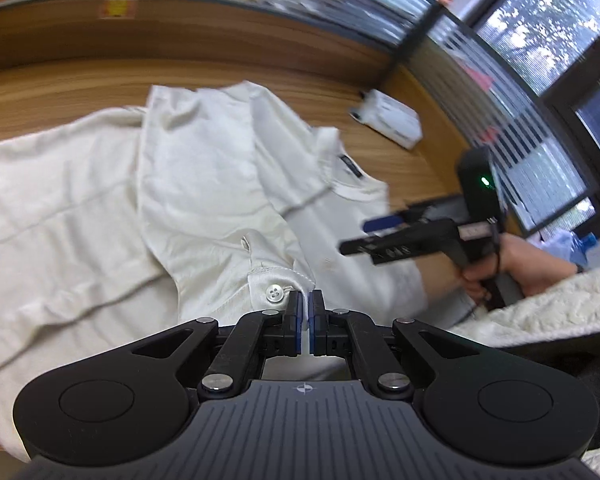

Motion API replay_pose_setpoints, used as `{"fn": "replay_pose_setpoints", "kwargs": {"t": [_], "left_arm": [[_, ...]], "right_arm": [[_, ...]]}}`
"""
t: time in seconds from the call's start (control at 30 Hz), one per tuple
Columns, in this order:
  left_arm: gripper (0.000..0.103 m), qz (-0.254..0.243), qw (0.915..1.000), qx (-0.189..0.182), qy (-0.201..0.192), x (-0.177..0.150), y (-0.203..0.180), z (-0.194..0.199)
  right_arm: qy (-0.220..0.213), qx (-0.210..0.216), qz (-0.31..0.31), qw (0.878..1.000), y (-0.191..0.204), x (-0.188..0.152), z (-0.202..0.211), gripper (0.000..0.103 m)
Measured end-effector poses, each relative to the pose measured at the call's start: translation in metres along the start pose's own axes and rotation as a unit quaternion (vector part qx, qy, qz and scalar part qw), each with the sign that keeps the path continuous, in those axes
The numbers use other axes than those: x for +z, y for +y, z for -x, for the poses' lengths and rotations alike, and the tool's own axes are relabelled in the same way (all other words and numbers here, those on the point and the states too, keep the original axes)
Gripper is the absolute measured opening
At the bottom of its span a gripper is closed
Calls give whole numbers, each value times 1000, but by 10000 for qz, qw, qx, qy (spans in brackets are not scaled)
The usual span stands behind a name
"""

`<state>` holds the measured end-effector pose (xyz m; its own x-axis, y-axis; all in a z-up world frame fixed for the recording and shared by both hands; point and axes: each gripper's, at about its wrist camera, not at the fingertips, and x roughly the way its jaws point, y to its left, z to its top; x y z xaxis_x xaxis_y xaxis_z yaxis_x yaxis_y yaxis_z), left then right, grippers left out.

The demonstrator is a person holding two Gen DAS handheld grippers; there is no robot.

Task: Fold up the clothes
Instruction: 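Carry the held cuff with the left gripper over the shirt body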

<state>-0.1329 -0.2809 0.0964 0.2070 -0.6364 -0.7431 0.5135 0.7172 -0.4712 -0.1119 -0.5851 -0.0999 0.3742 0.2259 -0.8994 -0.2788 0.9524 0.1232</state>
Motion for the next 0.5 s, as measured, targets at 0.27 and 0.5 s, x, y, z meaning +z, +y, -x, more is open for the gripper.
{"fn": "replay_pose_setpoints", "kwargs": {"t": [0.27,0.5], "left_arm": [[4,-183,9996,-152,164,-44,150,-19],[4,-360,9980,24,523,-68,173,-22]], "right_arm": [[-69,104,-41,9999,-14,-11,7,64],[-193,704,-845,9937,-34,-17,15,64]]}}
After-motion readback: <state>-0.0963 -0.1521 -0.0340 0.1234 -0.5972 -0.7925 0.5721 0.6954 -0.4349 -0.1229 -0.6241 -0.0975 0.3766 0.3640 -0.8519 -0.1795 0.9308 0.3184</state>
